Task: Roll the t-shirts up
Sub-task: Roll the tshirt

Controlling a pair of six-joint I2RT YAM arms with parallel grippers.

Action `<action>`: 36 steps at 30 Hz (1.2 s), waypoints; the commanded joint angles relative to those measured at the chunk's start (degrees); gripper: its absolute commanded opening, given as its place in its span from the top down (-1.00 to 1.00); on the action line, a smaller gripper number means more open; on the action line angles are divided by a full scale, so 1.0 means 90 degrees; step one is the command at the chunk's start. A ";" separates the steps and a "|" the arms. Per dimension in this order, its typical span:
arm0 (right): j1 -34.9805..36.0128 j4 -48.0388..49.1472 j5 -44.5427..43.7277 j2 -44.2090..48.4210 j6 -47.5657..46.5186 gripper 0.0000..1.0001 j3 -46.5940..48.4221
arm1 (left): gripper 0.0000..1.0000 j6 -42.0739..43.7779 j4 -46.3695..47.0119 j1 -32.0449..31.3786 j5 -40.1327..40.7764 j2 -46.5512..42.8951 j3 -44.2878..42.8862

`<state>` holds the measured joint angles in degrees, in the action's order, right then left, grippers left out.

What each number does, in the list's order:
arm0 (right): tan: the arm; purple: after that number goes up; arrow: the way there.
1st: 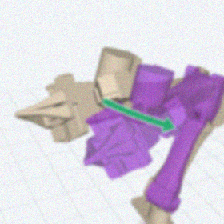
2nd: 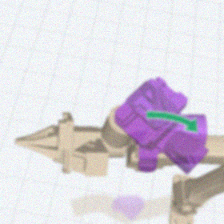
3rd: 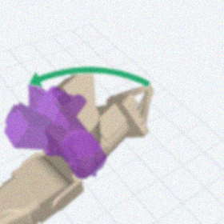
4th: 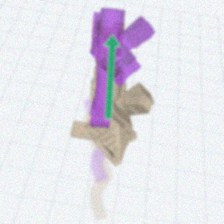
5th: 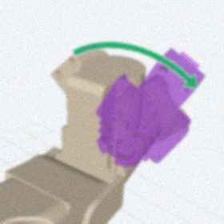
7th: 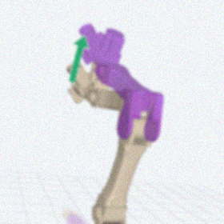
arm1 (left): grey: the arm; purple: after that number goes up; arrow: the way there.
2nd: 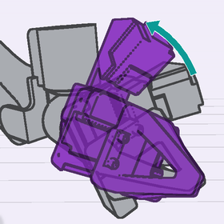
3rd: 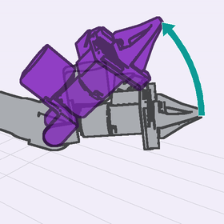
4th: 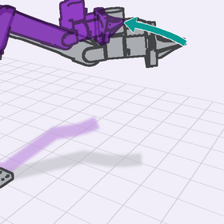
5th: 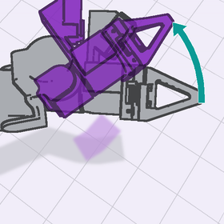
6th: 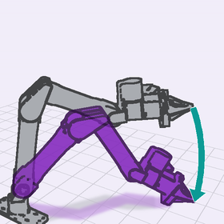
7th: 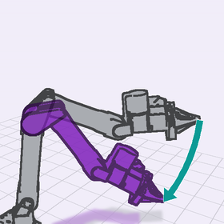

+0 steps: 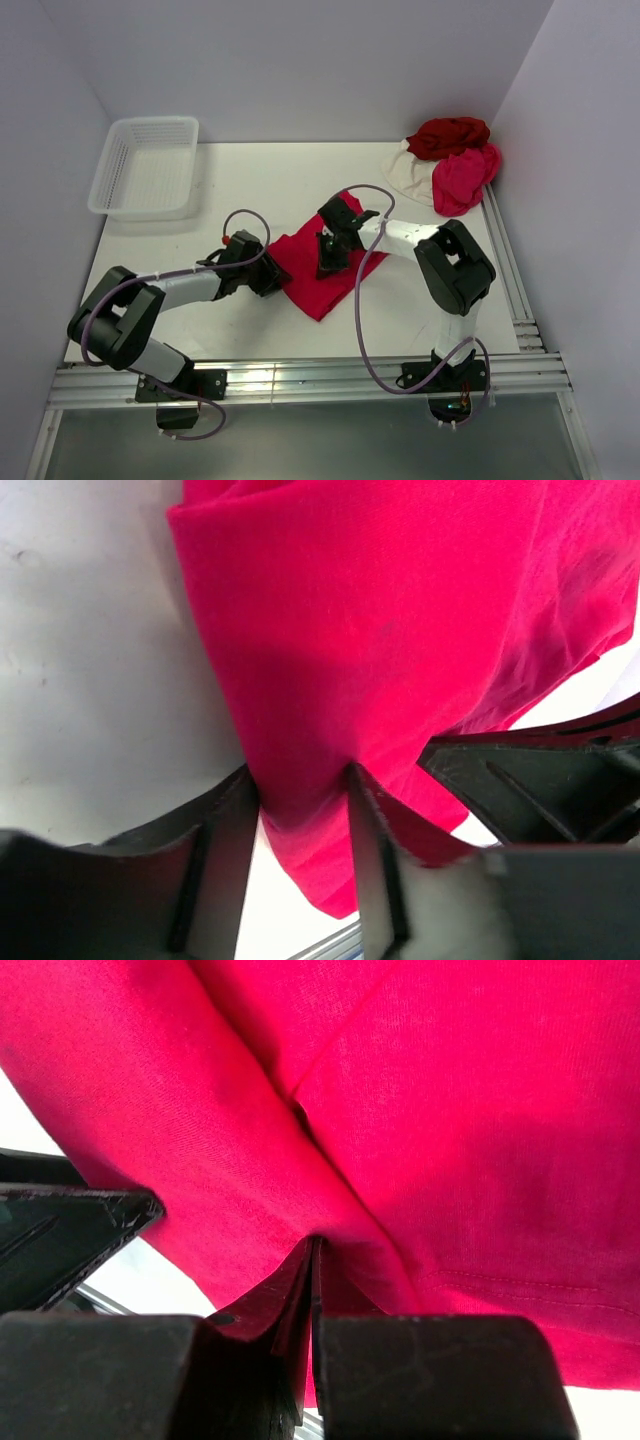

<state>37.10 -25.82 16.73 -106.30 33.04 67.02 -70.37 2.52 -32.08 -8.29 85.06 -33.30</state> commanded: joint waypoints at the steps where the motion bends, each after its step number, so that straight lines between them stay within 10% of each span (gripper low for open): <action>1: -0.0031 0.0223 0.0094 -0.0035 0.0118 0.88 -0.0142 | 0.12 0.0240 0.0003 -0.0030 0.0160 0.0256 -0.0128; 5: 0.0008 0.0408 0.0221 0.0024 0.0235 0.89 -0.0376 | 0.46 0.0465 -0.0708 -0.0030 0.0325 0.0325 -0.0673; 17: 0.0721 0.0741 0.0271 0.0200 0.0860 0.88 -0.0446 | 0.61 0.1587 -0.3004 0.0525 0.0103 0.0285 -0.2129; 27: 0.0712 0.0399 -0.0599 0.0961 0.0636 0.39 -0.0182 | 0.71 0.1930 -0.4167 0.0595 -0.0172 0.1233 -0.3077; 33: 0.0712 0.0116 -0.0873 0.1332 0.0499 0.01 -0.0103 | 0.54 0.1540 -0.3943 0.0459 -0.0357 0.1028 -0.2843; 36: 0.0712 0.0116 -0.0785 0.1557 0.0421 -0.14 -0.0065 | -0.08 0.1500 -0.4069 0.0439 -0.0203 0.0785 -0.2814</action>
<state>43.72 -23.66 11.29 -95.90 38.24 63.77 -55.86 -32.58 -27.62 -9.74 95.92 -58.72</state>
